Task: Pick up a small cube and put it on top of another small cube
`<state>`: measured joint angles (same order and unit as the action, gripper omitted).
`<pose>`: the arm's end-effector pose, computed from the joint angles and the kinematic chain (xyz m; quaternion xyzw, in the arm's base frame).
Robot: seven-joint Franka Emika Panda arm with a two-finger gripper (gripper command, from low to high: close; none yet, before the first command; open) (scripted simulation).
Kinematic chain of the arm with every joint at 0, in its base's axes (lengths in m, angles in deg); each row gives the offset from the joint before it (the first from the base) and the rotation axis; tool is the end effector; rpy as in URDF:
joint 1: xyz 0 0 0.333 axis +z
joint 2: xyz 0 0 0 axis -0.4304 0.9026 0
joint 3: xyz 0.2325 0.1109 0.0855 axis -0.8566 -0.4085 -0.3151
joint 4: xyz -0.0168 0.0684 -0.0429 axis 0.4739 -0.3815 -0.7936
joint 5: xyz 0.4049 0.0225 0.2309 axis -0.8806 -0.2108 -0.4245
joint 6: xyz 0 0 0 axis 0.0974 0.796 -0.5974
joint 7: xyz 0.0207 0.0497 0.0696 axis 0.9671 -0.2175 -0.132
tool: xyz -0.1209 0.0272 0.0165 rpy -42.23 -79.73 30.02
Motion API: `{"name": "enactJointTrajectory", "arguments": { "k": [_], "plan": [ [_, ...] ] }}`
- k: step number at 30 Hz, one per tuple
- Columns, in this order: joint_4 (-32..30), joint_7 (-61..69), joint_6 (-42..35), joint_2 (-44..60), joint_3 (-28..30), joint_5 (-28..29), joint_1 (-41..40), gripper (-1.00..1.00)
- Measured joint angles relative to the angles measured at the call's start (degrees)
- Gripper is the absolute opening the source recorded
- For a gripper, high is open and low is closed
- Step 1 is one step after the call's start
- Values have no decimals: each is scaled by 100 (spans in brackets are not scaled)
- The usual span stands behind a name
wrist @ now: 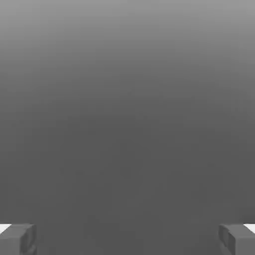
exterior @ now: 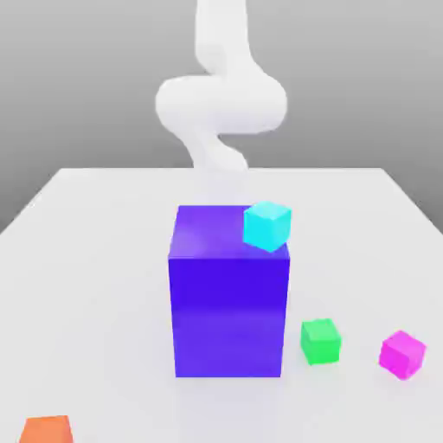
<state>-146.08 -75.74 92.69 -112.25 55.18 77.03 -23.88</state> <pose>0.4963 0.0296 0.6210 -0.8706 0.3397 -0.3265 0.1417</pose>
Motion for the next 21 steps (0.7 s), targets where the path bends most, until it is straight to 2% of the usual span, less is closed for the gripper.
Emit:
{"name": "enactJointTrajectory", "arguments": {
  "k": [12,21],
  "plan": [
    [-605,-63,1136,2506,-960,5,716,0],
    [-1049,-531,1966,4412,-1506,596,1486,0]
  ]
}}
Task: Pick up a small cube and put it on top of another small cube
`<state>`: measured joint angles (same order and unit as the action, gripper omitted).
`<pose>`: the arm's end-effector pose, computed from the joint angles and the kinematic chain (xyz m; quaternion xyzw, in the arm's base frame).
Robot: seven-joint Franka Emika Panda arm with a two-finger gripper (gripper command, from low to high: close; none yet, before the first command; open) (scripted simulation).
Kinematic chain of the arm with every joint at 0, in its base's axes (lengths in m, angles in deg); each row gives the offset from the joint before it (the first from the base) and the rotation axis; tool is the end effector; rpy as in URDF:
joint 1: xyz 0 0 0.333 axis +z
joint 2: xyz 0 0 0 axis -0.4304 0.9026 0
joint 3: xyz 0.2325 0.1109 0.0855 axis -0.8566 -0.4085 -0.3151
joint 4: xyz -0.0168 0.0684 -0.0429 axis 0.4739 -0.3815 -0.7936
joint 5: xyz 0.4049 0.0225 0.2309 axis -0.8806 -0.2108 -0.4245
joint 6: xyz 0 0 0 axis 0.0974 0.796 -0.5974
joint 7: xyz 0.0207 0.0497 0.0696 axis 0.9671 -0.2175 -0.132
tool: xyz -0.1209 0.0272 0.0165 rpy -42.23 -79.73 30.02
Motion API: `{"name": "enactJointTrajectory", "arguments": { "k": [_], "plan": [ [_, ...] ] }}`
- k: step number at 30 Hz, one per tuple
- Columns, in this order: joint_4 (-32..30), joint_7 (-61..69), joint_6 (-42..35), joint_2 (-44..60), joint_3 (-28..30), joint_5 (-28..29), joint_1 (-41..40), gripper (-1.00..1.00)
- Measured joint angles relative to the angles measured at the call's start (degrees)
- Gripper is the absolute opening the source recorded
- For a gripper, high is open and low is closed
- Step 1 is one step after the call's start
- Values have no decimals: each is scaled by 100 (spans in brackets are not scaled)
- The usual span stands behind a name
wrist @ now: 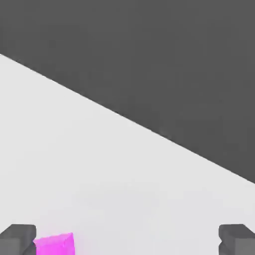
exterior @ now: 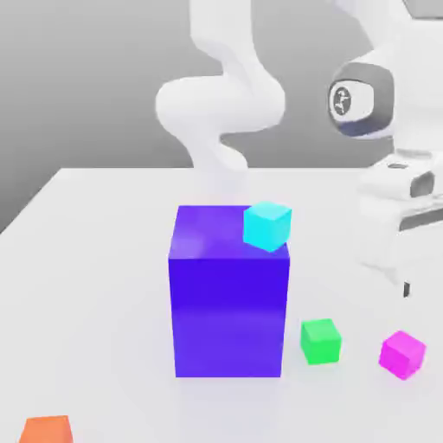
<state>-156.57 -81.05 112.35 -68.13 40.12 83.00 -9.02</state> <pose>0.4333 0.2887 0.1461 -0.9915 0.1141 -0.0551 0.0293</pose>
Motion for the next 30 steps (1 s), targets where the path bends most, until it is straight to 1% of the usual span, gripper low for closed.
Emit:
{"name": "enactJointTrajectory", "arguments": {
  "k": [4,9,10,17,22,25,30],
  "plan": [
    [-160,-307,377,860,26,400,381,0],
    [16,-792,1121,1899,583,1036,885,0],
    [43,-841,1215,2018,665,1099,954,-100],
    [39,-845,1208,2007,653,1103,945,-100],
    [-172,-376,521,1100,158,493,578,-100],
    [-454,271,339,624,99,369,357,-100],
    [-1005,1695,199,-112,171,75,31,-100]
  ]
}}
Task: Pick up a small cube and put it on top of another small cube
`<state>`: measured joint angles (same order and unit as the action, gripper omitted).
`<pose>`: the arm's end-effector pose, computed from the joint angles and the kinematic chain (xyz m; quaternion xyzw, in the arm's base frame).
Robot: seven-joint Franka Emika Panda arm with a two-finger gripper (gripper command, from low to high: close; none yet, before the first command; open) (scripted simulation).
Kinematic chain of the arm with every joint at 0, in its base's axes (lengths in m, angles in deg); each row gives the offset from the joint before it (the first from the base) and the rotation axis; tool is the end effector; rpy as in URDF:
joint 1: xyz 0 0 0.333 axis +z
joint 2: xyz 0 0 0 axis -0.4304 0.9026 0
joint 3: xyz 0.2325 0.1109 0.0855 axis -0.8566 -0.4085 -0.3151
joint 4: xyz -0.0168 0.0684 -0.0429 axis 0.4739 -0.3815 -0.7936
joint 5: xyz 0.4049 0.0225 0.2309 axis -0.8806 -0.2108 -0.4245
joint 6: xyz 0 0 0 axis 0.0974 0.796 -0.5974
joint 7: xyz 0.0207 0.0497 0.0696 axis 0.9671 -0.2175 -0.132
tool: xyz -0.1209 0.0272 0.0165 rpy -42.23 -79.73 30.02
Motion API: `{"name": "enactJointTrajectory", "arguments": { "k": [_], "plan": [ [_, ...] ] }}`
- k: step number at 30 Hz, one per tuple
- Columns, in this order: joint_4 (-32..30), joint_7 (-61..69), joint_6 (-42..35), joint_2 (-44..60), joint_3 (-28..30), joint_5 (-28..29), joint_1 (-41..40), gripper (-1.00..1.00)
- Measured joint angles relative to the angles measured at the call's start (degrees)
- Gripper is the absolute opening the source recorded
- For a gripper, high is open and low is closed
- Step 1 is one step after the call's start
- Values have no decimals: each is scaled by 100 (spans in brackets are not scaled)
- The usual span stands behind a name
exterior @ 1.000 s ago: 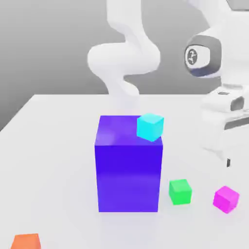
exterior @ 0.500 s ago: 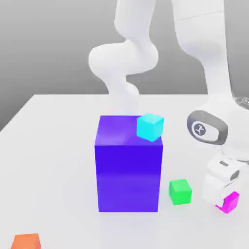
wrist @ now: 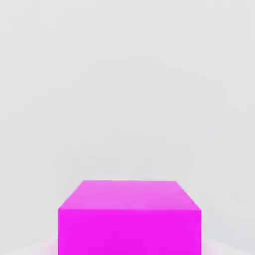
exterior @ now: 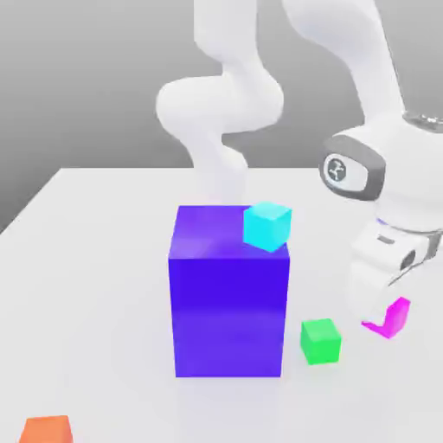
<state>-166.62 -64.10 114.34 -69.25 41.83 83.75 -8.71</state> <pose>0.3748 0.2381 0.0903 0.9994 0.0298 0.0088 0.0147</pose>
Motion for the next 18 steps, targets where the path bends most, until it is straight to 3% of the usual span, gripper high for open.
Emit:
{"name": "enactJointTrajectory", "arguments": {
  "k": [8,14,15,18],
  "plan": [
    [-845,2520,-156,-1025,453,-886,54,-100],
    [-865,2408,860,-15,509,-490,-53,-100],
    [-857,2311,1026,163,569,-352,-24,100],
    [-857,2310,1025,163,569,-352,-25,100]
  ]
}}
